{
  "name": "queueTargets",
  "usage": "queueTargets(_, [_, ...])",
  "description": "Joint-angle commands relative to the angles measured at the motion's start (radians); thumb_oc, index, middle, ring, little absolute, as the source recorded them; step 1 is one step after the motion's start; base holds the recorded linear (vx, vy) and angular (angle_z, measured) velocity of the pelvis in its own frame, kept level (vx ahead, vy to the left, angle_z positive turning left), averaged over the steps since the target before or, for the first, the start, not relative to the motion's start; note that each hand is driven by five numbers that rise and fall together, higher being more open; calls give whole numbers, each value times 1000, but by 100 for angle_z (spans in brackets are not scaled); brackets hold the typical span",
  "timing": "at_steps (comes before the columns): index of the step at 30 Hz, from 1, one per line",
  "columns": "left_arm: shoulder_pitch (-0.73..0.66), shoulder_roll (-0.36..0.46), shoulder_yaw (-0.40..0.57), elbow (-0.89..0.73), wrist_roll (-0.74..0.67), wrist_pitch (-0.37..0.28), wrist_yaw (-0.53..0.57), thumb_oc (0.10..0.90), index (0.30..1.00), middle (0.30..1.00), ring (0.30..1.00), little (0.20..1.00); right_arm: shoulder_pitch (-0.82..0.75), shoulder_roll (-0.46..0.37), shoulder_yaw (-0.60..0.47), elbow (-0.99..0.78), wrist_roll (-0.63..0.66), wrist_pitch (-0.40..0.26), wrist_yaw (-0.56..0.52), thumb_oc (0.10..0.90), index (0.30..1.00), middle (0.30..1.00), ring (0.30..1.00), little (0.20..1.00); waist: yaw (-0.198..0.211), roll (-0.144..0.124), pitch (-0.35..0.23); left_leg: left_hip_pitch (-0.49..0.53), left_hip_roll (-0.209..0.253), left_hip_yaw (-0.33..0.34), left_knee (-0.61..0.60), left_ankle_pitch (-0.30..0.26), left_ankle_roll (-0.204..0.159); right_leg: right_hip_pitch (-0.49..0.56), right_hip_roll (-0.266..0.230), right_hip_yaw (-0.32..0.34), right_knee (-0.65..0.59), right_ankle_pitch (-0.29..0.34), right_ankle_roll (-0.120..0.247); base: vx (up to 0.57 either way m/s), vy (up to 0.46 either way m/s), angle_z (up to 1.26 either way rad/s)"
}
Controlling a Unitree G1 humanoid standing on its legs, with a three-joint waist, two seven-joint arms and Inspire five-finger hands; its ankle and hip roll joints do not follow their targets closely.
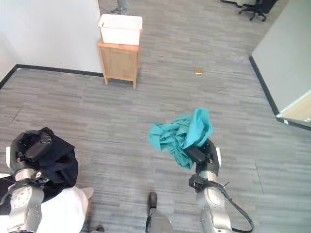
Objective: Pick up bed clothes into laundry basket.
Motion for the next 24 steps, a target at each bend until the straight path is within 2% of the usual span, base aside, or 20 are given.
queueTargets(1, [-50, 99, 45, -152, -31, -105, -36, 400, 300, 300, 300, 300, -98, -85, -37, -106, 21, -156, 15, 400, 300, 300, 300, 300, 5, -42, -95, -15, 35, 8, 241, 464, 5, 74, -68, 61, -105, -68, 68, 473, -555, 0])
queueTargets(2, [-49, 99, 50, -161, -28, -105, -36, 400, 300, 300, 300, 300, -113, -93, -30, -97, 30, -158, 16, 400, 300, 300, 300, 300, 30, -67, -76, -75, -17, -5, 383, 464, 19, 101, -69, 61, -113, -70, 51, 385, -500, -36])
queueTargets(4, [-51, 88, 61, -167, -36, -102, -39, 400, 300, 300, 300, 300, -140, -108, -24, -81, 34, -149, 5, 400, 300, 300, 300, 300, 62, -99, -45, -153, -82, 17, 510, 418, 38, 148, -71, 76, -125, -81, 32, 387, -425, -49])
queueTargets(5, [-49, 80, 72, -172, -51, -106, -43, 400, 300, 300, 300, 300, -145, -108, -25, -86, 40, -145, 9, 400, 300, 300, 300, 300, 87, -101, -36, -184, -114, 21, 512, 387, 31, 171, -68, 83, -125, -96, 30, 438, -268, -6])
queueTargets(7, [-33, 61, 102, -187, -64, -112, -33, 400, 300, 300, 300, 300, -140, -107, -26, -100, 42, -135, 16, 400, 300, 300, 300, 300, 133, -88, -30, -256, -199, 36, 488, 325, 22, 230, -51, 95, -137, -124, 25, 452, -194, -9])
queueTargets(9, [-26, 60, 134, -186, -67, -133, -19, 400, 300, 300, 300, 300, -141, -104, -34, -98, 44, -135, 18, 400, 300, 300, 300, 300, 162, -73, -29, -330, -251, 66, 372, 290, 16, 270, -32, 97, -144, -148, 20, 435, -150, -39])
queueTargets(11, [-10, 62, 161, -192, -56, -153, -12, 400, 300, 300, 300, 300, -135, -92, -36, -85, 37, -143, 14, 400, 300, 300, 300, 300, 193, -41, -45, -339, -285, 136, 107, 241, 36, 332, 13, 96, -153, -206, 15, 565, -97, -21])
queueTargets(13, [16, 57, 186, -210, -42, -164, -5, 400, 300, 300, 300, 300, -127, -85, -29, -73, 21, -144, 16, 400, 300, 300, 300, 300, 227, -12, -68, -336, -329, 129, -62, 297, 53, 379, 54, 105, -165, -229, 10, 537, -47, -18])
queueTargets(15, [40, 53, 218, -248, -21, -171, 9, 400, 300, 300, 300, 300, -105, -81, -21, -71, -5, -141, 25, 400, 300, 300, 300, 300, 256, 1, -96, -336, -356, 128, -238, 372, 49, 471, 68, 137, -192, -280, 1, 621, -38, -46])
queueTargets(18, [56, 67, 255, -294, 8, -181, 20, 400, 300, 300, 300, 300, -96, -70, -21, -78, -22, -124, 50, 400, 300, 300, 300, 300, 270, -6, -119, -348, -360, 174, -200, 398, 48, 553, 37, 154, -186, -332, 9, 583, 63, -40])
queueTargets(20, [71, 72, 262, -307, 33, -183, 20, 400, 300, 300, 300, 300, -83, -60, -17, -92, -33, -118, 64, 400, 300, 300, 300, 300, 276, -18, -145, -329, -363, 174, -190, 390, 72, 559, 2, 148, -162, -342, 26, 566, 159, -22])
queueTargets(21, [77, 80, 273, -304, 49, -180, 26, 400, 300, 300, 300, 300, -84, -48, -11, -97, -40, -113, 69, 400, 300, 300, 300, 300, 277, -40, -164, -319, -376, 165, -176, 369, 81, 561, -33, 146, -134, -328, 49, 638, 187, -20])
queueTargets(22, [76, 88, 277, -303, 52, -177, 25, 400, 300, 300, 300, 300, -85, -43, -12, -95, -38, -111, 79, 400, 300, 300, 300, 300, 273, -63, -168, -302, -393, 167, -159, 339, 92, 555, -75, 145, -59, -268, 84, 532, 203, -11])
queueTargets(23, [73, 97, 272, -305, 51, -170, 28, 400, 300, 300, 300, 300, -84, -34, -6, -109, -43, -107, 76, 400, 300, 300, 300, 300, 270, -62, -165, -288, -389, 168, -149, 323, 107, 506, -95, 148, 63, -168, 111, 302, 135, 9])
queueTargets(24, [73, 97, 271, -305, 52, -170, 28, 400, 300, 300, 300, 300, -83, -35, -6, -109, -43, -106, 76, 400, 300, 300, 300, 300, 273, -64, -169, -292, -388, 171, -150, 320, 107, 499, -95, 152, 68, -171, 110, 241, 169, -4])
